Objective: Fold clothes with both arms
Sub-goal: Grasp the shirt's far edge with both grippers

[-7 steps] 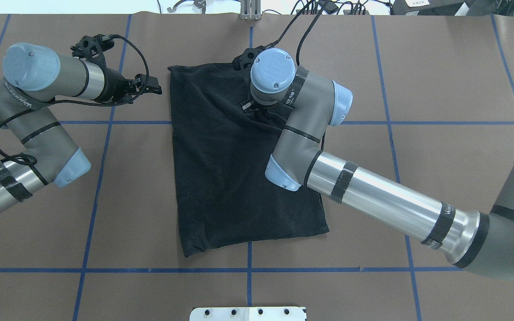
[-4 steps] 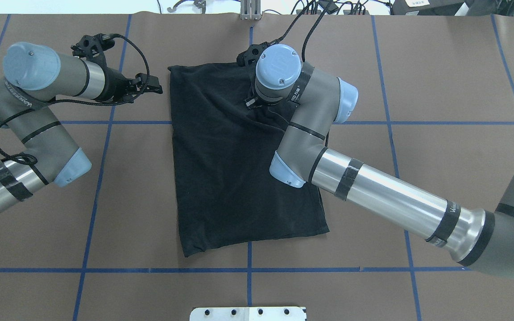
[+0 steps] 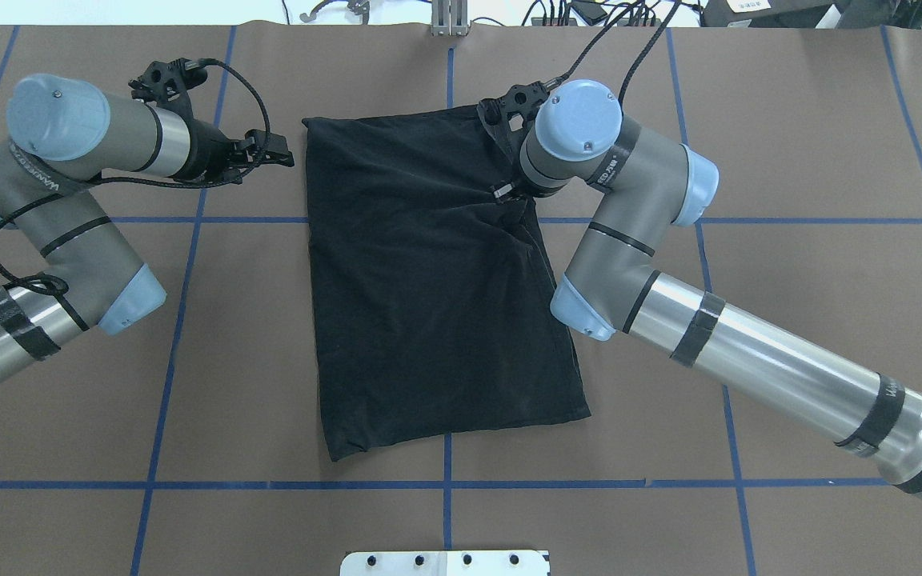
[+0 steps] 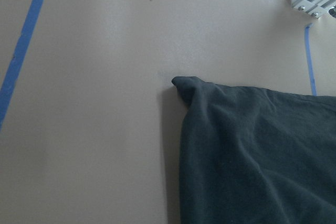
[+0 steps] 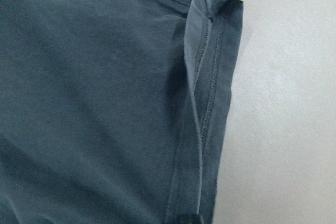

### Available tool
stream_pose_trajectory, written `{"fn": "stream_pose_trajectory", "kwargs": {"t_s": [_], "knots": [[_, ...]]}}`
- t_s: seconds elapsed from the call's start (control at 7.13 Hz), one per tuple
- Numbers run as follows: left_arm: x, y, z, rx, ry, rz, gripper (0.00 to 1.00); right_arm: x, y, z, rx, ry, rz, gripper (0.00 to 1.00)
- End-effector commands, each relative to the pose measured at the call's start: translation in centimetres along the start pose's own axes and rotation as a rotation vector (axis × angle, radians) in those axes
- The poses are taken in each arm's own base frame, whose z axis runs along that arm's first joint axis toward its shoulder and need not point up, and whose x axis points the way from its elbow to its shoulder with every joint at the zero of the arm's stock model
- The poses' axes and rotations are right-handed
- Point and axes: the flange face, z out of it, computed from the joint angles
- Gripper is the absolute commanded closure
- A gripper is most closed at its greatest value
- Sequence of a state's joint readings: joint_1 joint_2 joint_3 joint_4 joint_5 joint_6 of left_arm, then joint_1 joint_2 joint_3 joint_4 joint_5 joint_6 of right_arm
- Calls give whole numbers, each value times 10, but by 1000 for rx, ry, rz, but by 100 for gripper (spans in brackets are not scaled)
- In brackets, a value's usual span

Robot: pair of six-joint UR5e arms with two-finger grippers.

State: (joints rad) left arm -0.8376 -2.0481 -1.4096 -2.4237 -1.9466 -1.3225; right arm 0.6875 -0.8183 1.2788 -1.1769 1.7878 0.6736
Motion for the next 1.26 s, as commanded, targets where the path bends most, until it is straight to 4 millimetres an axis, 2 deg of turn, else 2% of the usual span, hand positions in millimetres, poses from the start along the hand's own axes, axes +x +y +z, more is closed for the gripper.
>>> {"fn": "stream_pose_trajectory", "kwargs": {"t_s": [0.0,0.14,0.28,0.42,0.84,0.98,1.12], "knots": [[0,1,0,-1,0,-1,0,27,13,5,-17,13,13,100],[1,1,0,-1,1,0,0,27,9,2,-12,14,25,100],[1,1,0,-1,1,0,0,28,5,0,-8,17,33,30],[1,1,-1,-1,3,0,0,30,-2,-4,0,18,91,0],[4,4,4,-5,3,3,0,0,-42,-28,33,-27,146,0],[20,-3,15,4,21,13,0,-7,-52,-39,30,-64,208,0],[30,-15,36,14,32,18,0,-10,-60,-51,22,-100,233,0]]}}
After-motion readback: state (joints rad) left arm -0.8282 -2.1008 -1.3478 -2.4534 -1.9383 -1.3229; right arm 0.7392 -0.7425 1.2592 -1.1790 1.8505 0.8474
